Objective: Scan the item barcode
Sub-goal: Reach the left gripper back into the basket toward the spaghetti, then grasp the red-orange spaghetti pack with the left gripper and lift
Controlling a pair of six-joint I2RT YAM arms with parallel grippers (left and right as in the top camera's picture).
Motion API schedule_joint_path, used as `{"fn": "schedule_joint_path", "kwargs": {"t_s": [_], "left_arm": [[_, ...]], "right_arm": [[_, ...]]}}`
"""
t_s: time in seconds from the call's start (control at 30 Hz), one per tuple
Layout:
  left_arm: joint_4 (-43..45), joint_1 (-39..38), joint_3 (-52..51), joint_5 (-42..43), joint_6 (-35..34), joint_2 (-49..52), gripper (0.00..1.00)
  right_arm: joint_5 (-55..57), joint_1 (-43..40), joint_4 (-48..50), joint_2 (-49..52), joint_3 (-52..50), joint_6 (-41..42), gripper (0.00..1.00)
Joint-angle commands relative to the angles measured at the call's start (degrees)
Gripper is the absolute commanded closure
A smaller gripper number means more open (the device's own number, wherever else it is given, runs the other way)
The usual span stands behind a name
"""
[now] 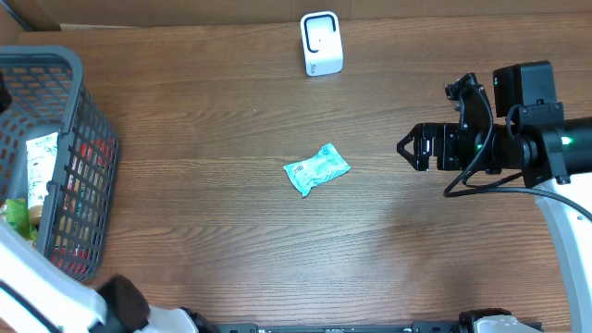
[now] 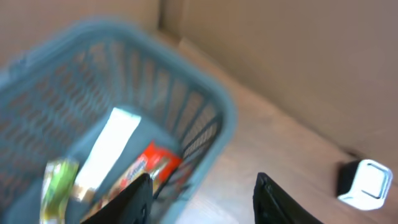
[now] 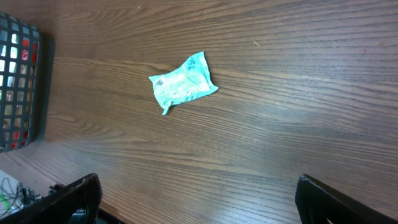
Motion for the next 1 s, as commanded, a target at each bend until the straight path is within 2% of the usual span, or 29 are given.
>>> {"fn": "schedule_joint_path", "kwargs": {"t_s": [0.0,0.2,0.43,0.53,0.6,0.8,0.97], "left_arm": [[-1.55,3.41,-0.72,-1.49,-3.32,4.9,0.55],[-1.68,8.85,-5.57,-0.13,-1.99,10.29,0.58],[6.88,10.05,-23.12,-1.38,2.86,11.32,0.6],[13.68,10.01,-32.41,-1.79,6.45,11.34,0.53],[18.38,10.03,-38.32,-1.79,8.68,11.34,0.35],[30.69,9.97,-53.33,-1.75,13.27,11.37,0.09],[38.34,9.97,-60.02,-1.75,16.59,11.39,0.0]], "right_arm": [[-0.72,0.33,0.0,0.07,1.09,-0.48,0.0],[-0.7,0.33,0.0,0.07,1.09,-0.52,0.0],[-0.7,0.33,0.35,0.07,1.09,-0.72,0.0],[-0.68,0.33,0.44,0.07,1.09,-0.72,0.0],[-0.7,0.33,0.5,0.13,1.09,-0.96,0.0],[-0.48,0.33,0.5,0.31,1.09,-1.14,0.0],[-0.5,0.33,0.83,0.66,1.09,-1.14,0.0]]}}
